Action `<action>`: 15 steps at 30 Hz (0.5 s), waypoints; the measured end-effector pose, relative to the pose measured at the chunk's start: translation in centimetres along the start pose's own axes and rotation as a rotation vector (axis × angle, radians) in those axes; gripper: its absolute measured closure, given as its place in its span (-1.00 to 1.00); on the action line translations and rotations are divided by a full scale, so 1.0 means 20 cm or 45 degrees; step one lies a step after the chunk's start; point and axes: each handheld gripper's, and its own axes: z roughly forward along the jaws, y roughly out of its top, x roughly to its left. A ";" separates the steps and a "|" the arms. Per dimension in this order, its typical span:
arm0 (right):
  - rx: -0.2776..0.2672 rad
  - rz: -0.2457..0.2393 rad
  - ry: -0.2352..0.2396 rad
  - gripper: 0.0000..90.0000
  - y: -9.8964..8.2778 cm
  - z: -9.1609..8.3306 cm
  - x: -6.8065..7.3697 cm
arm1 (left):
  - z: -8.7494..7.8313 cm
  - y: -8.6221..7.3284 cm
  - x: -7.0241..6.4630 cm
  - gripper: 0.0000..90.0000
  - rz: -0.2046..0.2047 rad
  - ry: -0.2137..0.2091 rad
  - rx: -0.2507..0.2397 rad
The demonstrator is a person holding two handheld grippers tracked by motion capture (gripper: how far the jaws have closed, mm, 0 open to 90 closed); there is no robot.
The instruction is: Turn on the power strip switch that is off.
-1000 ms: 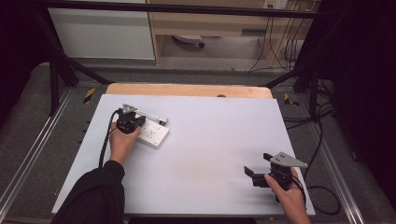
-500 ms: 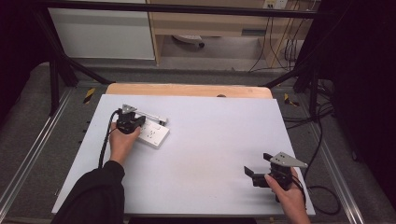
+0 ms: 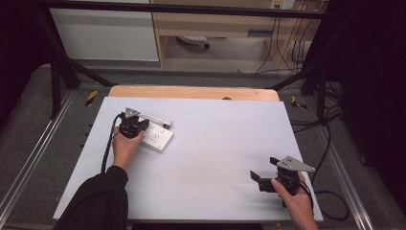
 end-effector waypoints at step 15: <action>-0.003 0.004 -0.002 -0.93 0.00 0.00 0.00 | 0.00 0.00 0.00 1.00 -0.017 -0.006 -0.010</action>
